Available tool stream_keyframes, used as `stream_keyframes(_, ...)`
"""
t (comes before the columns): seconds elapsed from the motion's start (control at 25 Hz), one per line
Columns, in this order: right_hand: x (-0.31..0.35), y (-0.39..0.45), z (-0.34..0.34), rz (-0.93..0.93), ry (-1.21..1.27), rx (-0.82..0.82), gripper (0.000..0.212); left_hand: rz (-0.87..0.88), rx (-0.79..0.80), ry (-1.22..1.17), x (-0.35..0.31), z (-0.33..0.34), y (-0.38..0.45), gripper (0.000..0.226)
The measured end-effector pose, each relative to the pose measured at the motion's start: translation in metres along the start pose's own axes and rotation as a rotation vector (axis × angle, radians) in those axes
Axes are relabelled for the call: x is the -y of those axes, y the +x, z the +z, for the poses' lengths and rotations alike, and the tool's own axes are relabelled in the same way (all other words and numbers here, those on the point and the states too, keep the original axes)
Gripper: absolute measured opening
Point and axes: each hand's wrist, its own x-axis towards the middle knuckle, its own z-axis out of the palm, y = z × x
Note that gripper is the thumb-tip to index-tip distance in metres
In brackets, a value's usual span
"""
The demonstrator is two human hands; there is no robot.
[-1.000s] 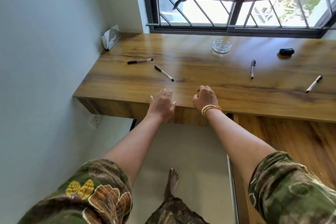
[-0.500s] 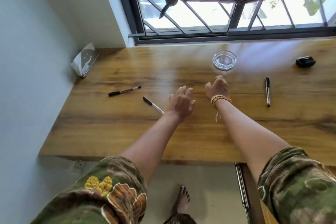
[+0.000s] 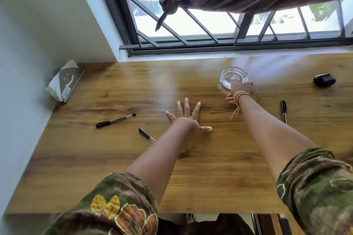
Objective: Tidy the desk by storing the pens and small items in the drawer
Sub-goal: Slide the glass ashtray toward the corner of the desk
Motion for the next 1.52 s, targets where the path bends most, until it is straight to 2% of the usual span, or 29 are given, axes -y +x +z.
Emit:
stream_keyframes(0.28, -0.001, 0.005, 0.004, 0.08, 0.125, 0.014, 0.032, 0.029, 0.02, 0.0, 0.001, -0.005, 0.01, 0.12)
stream_keyframes(0.44, 0.003, -0.007, 0.014, 0.126, 0.215, 0.096, 0.041, 0.151, 0.001, -0.072, 0.015, -0.011, 0.006, 0.11)
stream_keyframes(0.52, 0.005, -0.021, 0.026, 0.112, 0.253, 0.083, 0.037, 0.236, -0.162, -0.265, 0.035, -0.02, 0.001, 0.076)
stream_keyframes(0.6, 0.01, -0.045, 0.046, 0.049, 0.284, 0.1, 0.036, 0.259, -0.451, -0.446, 0.066, -0.032, -0.008, 0.041)
stream_keyframes(0.64, 0.017, -0.06, 0.06, 0.012, 0.301, 0.131, 0.035, 0.244, -0.598, -0.474, 0.087, -0.037, -0.013, 0.034)
stream_keyframes(0.72, 0.035, -0.088, 0.091, -0.053, 0.302, 0.202, 0.034, 0.199, -0.785, -0.494, 0.13, -0.039, -0.019, 0.03)
stream_keyframes(0.84, 0.063, -0.13, 0.144, -0.121, 0.255, 0.325, 0.037, 0.11, -0.899, -0.568, 0.189, -0.023, -0.025, 0.025)
stream_keyframes(0.96, 0.086, -0.169, 0.191, -0.162, 0.196, 0.484, 0.052, 0.007, -1.019, -0.579, 0.236, -0.01, -0.032, 0.023)
stream_keyframes(1.04, 0.096, -0.197, 0.22, -0.191, 0.137, 0.58, 0.054, -0.051, -1.085, -0.565, 0.263, -0.004, -0.039, 0.025)
stream_keyframes(1.2, 0.11, -0.239, 0.268, -0.173, 0.119, 0.709, 0.056, -0.135, -1.106, -0.564, 0.304, 0.01, -0.049, 0.027)
stream_keyframes(1.52, 0.121, -0.257, 0.314, -0.112, 0.096, 0.744, 0.054, -0.191, -1.017, -0.431, 0.335, 0.038, -0.053, 0.036)
